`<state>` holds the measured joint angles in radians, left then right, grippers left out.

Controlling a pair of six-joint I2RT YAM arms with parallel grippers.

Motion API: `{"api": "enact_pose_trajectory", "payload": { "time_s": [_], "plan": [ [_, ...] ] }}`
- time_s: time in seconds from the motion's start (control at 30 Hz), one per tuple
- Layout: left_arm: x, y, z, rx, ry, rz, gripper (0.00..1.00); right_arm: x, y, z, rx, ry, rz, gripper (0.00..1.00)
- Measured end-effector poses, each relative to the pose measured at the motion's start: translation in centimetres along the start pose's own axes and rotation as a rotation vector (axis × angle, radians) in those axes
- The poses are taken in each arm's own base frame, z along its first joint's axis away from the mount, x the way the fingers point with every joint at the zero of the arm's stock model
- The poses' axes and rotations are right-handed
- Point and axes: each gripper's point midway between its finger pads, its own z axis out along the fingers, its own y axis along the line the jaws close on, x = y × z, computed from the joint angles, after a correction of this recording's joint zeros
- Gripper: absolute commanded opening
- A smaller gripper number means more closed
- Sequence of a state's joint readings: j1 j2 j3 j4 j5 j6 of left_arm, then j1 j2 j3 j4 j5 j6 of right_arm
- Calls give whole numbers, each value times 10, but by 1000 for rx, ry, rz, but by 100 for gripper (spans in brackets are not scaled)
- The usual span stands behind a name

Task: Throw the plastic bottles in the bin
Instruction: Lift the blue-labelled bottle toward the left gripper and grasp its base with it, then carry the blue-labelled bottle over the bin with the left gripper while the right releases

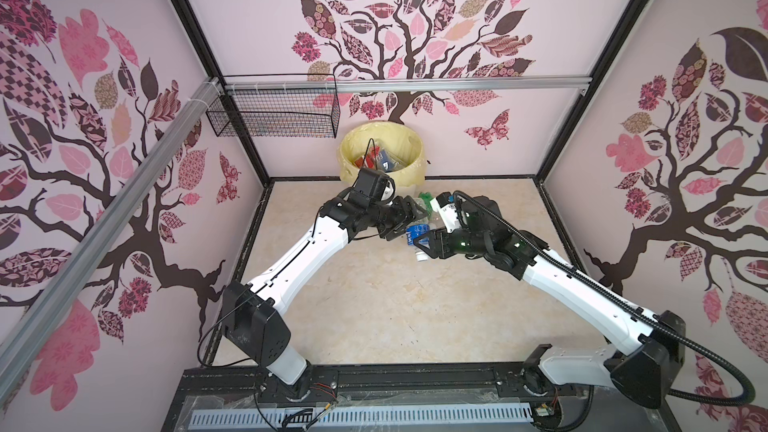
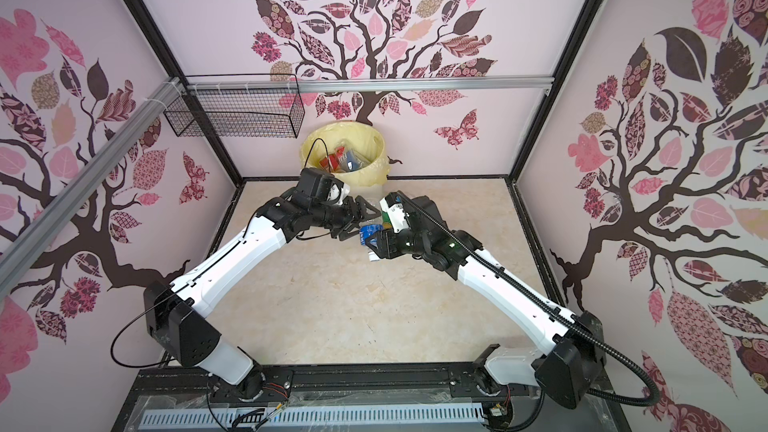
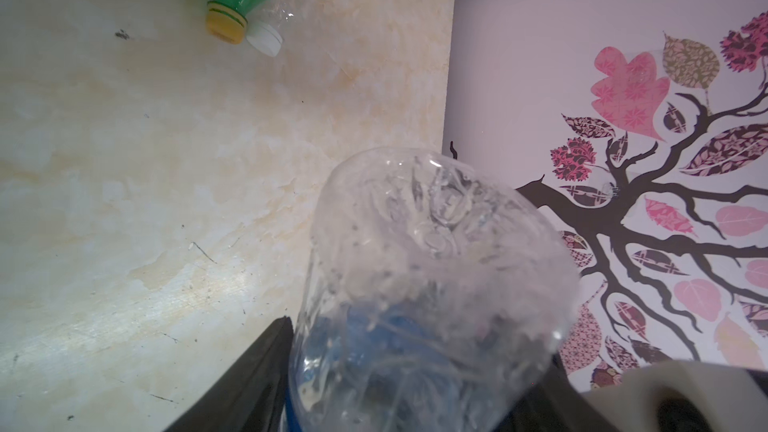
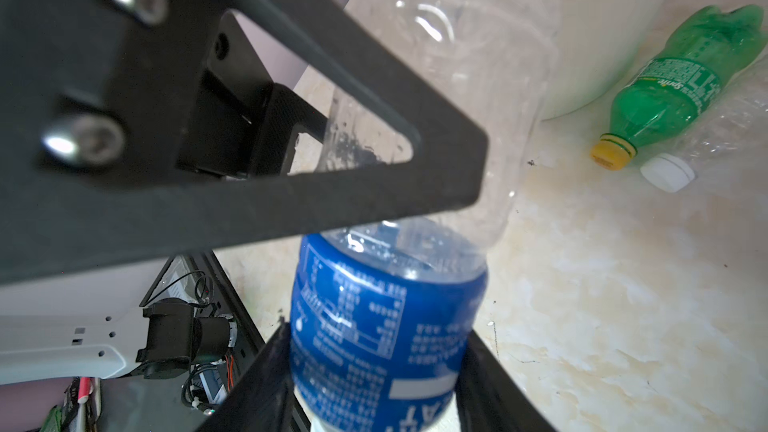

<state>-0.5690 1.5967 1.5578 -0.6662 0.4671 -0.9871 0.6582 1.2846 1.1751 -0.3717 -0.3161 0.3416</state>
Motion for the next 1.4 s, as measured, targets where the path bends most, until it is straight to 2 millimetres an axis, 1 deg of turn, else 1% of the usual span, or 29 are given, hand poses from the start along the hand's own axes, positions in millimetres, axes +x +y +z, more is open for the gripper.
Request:
{"api": "enact_pose_trajectory", "payload": {
  "time_s": [0.17, 0.27, 0.33, 0.37, 0.43, 0.53, 0.6, 0.63, 0.7, 0.73, 0.8, 0.87, 0.93, 1.0, 1.13, 1.23, 1.3, 1.4],
  "plan": [
    [0, -1, 0, 2, -1, -2, 54, -3, 1, -6, 3, -21, 4, 54],
    [2, -2, -2, 4, -2, -3, 50, -4, 3, -10, 2, -31, 9, 61],
    [1, -4, -4, 4, -12, 0, 46, -5, 4, -12, 1, -38, 5, 61],
    [1, -5, -6, 4, -19, 3, 43, -6, 5, -13, -2, -42, 1, 65],
    [0, -5, -11, 3, -31, 5, 42, -8, 7, -14, -8, -50, -11, 75],
    [-15, 1, -20, -11, -84, -8, 41, -8, 11, -17, -17, -52, -31, 85],
    [-31, 10, -28, -40, -136, -26, 41, -9, 13, -21, -15, -56, -36, 96],
    [-40, 14, -34, -54, -164, -33, 41, -10, 13, -22, -11, -60, -42, 99],
    [-55, 17, -45, -69, -214, -41, 41, -14, 15, -26, -3, -73, -51, 100],
    [-64, 15, -54, -71, -247, -38, 41, -20, 15, -29, 5, -86, -56, 100],
    [-81, 3, -72, -62, -314, -22, 40, -33, 18, -37, 23, -120, -65, 100],
    [-100, -17, -94, -40, -404, 16, 40, -51, 22, -47, 44, -171, -76, 100],
    [-118, -42, -120, -8, -508, 68, 39, -76, 26, -58, 75, -235, -86, 100],
    [-131, -66, -143, 30, -604, 122, 39, -101, 29, -65, 110, -296, -91, 100],
    [-157, -105, -186, 75, -798, 229, 39, -145, 28, -69, 187, -393, -103, 100],
    [-176, -124, -206, 77, -921, 304, 39, -170, 24, -69, 231, -443, -97, 100],
    [-187, -131, -214, 67, -994, 353, 39, -186, 22, -70, 241, -476, -83, 100],
    [-202, -142, -223, 64, -1095, 414, 41, -202, 14, -77, 242, -527, -38, 100]
  ]
}}
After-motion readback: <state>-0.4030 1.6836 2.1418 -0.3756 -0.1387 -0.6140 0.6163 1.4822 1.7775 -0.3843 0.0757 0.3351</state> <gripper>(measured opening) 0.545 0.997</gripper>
